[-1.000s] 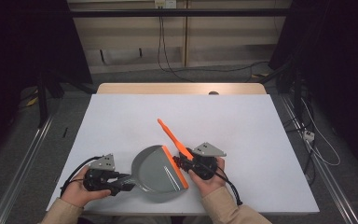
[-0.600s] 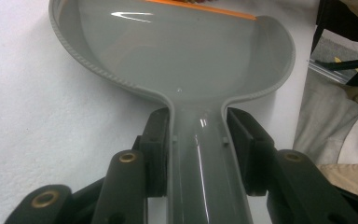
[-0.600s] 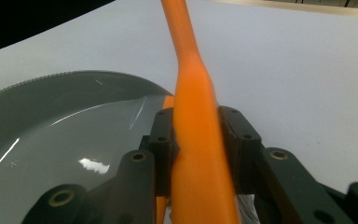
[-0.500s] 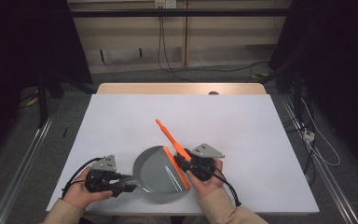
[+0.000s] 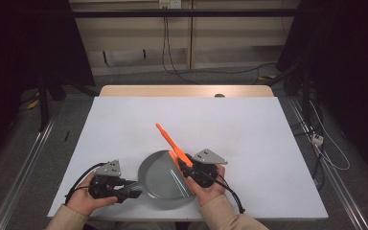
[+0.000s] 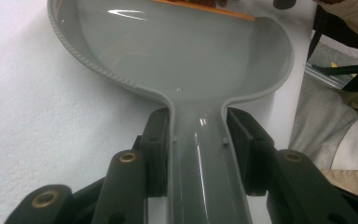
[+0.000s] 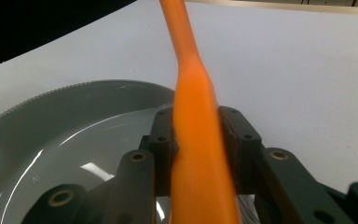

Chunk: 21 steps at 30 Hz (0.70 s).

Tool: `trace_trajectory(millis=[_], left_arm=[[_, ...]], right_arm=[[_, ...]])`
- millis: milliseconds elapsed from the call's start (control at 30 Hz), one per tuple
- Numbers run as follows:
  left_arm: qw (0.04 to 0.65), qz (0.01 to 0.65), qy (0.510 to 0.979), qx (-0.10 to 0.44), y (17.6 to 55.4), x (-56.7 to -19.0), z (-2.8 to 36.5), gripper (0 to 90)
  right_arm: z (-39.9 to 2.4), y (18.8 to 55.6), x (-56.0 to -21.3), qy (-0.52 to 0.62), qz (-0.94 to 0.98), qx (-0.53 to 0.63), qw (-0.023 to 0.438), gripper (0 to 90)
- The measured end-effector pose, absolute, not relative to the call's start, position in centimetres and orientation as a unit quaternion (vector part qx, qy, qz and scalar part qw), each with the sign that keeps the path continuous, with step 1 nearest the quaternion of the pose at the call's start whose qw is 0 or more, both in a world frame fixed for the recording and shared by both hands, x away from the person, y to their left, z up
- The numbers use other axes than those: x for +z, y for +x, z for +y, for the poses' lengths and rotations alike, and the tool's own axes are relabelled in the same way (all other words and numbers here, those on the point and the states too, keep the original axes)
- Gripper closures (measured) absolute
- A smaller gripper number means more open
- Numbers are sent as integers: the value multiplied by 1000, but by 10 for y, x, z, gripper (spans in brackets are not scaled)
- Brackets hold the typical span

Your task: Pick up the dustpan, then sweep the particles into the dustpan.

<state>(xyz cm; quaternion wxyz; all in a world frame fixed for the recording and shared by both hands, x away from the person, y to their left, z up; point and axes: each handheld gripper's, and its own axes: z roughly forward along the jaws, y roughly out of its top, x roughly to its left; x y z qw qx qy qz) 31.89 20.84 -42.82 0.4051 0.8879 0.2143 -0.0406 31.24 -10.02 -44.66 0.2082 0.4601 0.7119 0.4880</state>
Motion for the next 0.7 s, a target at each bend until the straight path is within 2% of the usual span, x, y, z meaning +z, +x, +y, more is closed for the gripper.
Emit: trace_trajectory(millis=[700], left_arm=[[409, 220, 885, -41, 320, -428, 208, 620]], right_arm=[[-95, 310, -447, 455, 713, 495, 200, 681]])
